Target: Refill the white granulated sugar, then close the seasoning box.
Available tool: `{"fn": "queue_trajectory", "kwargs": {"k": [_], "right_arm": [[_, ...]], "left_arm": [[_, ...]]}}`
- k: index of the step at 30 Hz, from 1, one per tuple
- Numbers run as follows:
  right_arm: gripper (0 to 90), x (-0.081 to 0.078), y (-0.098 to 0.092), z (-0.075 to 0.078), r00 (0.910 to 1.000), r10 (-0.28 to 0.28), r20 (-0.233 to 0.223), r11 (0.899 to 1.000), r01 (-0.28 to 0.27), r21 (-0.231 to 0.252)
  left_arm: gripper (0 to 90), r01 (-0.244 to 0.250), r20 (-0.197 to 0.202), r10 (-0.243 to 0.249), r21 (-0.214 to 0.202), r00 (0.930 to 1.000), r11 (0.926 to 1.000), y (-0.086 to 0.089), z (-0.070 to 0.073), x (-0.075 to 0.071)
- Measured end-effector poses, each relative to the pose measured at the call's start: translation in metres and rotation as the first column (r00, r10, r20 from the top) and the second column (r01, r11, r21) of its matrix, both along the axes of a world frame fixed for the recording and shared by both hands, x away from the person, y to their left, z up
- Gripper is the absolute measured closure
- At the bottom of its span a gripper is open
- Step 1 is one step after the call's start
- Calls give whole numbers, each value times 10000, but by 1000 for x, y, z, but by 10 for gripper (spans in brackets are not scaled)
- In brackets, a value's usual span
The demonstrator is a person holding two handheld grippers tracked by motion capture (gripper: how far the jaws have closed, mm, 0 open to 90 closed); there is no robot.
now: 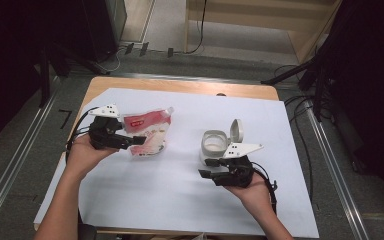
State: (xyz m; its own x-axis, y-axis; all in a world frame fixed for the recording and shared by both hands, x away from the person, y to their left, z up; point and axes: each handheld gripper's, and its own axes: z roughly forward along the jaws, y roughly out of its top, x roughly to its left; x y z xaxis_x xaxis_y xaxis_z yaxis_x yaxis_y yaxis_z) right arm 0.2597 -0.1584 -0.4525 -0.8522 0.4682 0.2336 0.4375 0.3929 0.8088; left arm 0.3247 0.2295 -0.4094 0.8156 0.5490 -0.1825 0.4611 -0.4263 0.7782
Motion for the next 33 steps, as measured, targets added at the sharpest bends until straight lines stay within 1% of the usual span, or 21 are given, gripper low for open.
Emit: {"fn": "queue_trajectory", "kwargs": {"k": [1,7,8,9,10,11,12,13,15,18,20,22,23,24,25,27,28,30,33], "right_arm": [[543,-1,-1,1,10000,-16,-30,10000,16,10],[540,-3,-8,5,9999,-105,-69,9999,105,-35],[540,-3,-10,5,9999,-124,-24,9999,124,-43],[539,-4,-14,7,9998,-190,-62,9998,190,-44],[539,-4,-14,7,9998,-190,-62,9998,190,-44],[541,-7,-16,8,9995,-305,49,9995,305,-47],[541,-7,-18,9,9994,-340,75,9994,341,-79],[541,-8,-19,10,9993,-373,59,9993,373,-81],[540,-8,-21,10,9991,-410,45,9991,410,-49],[540,-6,-25,11,9987,-500,20,9988,500,3],[540,-6,-28,12,9985,-550,-7,9985,550,42],[541,-6,-31,12,9980,-629,41,9980,629,-12],[543,-7,-32,12,9977,-675,44,9977,675,-40],[543,-7,-32,12,9977,-675,44,9977,675,-40],[546,-6,-36,12,9971,-755,79,9971,755,-18],[547,-6,-37,13,9967,-807,22,9967,807,4],[548,-6,-38,13,9966,-825,38,9966,825,6],[550,-5,-43,14,9957,-927,16,9957,927,94],[551,-4,-46,14,9950,-997,24,9949,996,124]], "left_arm": [[398,30,62,-31,138,10000,9999,2,0,-2],[395,-151,121,151,-58,9998,9999,10,3,-6],[393,-157,100,157,-28,9998,9999,12,4,-7],[391,-242,-9,242,-26,9997,9997,15,4,-9],[390,-242,-9,242,-26,9997,9997,15,4,-9],[387,-284,-77,285,125,9996,9995,19,3,-10],[386,-284,-77,285,125,9996,9995,19,3,-10],[385,-269,-195,273,205,9994,9994,23,2,-12],[385,-362,-188,368,323,9991,9988,26,2,-14],[385,-429,-174,436,383,9989,9983,29,1,-15],[385,-537,-86,541,440,9985,9976,34,0,-16],[384,-712,-138,720,524,9973,9961,38,-1,-17],[383,-674,-238,690,634,9973,9957,41,-2,-16],[382,-674,-238,690,634,9973,9957,41,-2,-16],[382,-830,-236,848,692,9961,9941,45,-5,-16],[381,-828,-292,850,696,9960,9941,46,-5,-16],[381,-903,-210,921,729,9955,9932,48,-6,-16],[381,-984,-333,1012,772,9943,9921,52,-7,-16],[381,-1078,-387,1108,737,9931,9914,54,-8,-16]]}}
